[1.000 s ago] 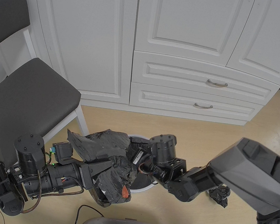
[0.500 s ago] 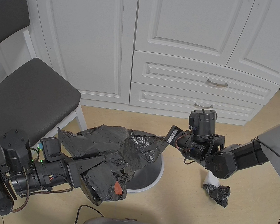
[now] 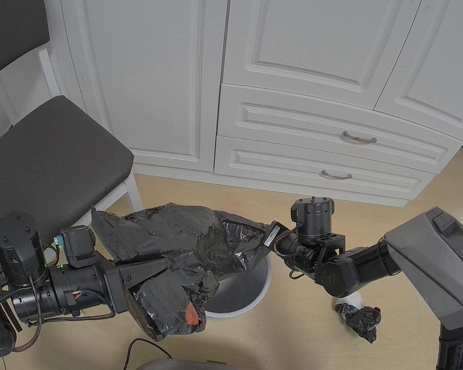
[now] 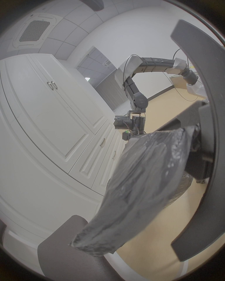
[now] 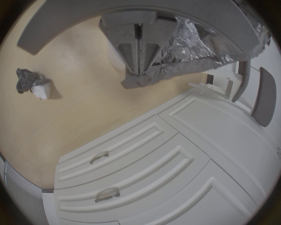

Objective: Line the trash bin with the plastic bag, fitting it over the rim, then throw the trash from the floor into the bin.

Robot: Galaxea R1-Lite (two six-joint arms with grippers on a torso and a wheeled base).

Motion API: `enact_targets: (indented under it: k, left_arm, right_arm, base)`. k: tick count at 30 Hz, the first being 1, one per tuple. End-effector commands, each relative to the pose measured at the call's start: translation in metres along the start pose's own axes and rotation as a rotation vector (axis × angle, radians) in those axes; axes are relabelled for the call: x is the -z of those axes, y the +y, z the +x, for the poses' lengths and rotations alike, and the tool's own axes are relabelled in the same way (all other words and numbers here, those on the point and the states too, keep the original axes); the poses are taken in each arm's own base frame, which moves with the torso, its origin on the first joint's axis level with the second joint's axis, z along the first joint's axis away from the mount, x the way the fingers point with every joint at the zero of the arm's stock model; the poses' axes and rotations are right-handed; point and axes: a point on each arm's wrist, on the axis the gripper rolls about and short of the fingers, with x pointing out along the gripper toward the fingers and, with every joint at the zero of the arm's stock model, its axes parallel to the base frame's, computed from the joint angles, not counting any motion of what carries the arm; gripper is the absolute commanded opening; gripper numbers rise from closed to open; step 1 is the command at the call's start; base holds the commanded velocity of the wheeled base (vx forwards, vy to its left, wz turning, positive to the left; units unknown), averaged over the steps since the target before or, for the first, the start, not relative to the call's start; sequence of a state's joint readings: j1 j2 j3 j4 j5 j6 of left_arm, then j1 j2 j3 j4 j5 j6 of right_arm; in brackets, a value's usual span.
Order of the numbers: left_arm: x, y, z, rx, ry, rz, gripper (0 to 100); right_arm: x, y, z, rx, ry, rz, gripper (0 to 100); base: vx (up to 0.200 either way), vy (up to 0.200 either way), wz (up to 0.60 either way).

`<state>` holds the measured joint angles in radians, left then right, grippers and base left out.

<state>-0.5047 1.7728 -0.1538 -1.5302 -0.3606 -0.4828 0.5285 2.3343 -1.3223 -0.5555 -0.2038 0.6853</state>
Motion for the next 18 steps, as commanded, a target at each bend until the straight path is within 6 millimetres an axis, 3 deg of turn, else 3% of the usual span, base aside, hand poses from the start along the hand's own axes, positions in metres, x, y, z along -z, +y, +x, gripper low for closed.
enact_targets:
  k: [1,18]
  left_arm:
    - [0.000,0.000,-0.001,0.000,-0.001,0.000,0]
    - [0.017,0.006,0.011,-0.010,0.081,-0.027,0]
  right_arm:
    - [0.033,-0.005,0.022,0.018,0.061,-0.015,0]
    - [0.094,0.006,0.036,0.001,0.175,-0.018,0]
  base:
    - [0.000,0.000,0.00]
    - [0.000,0.000,0.00]
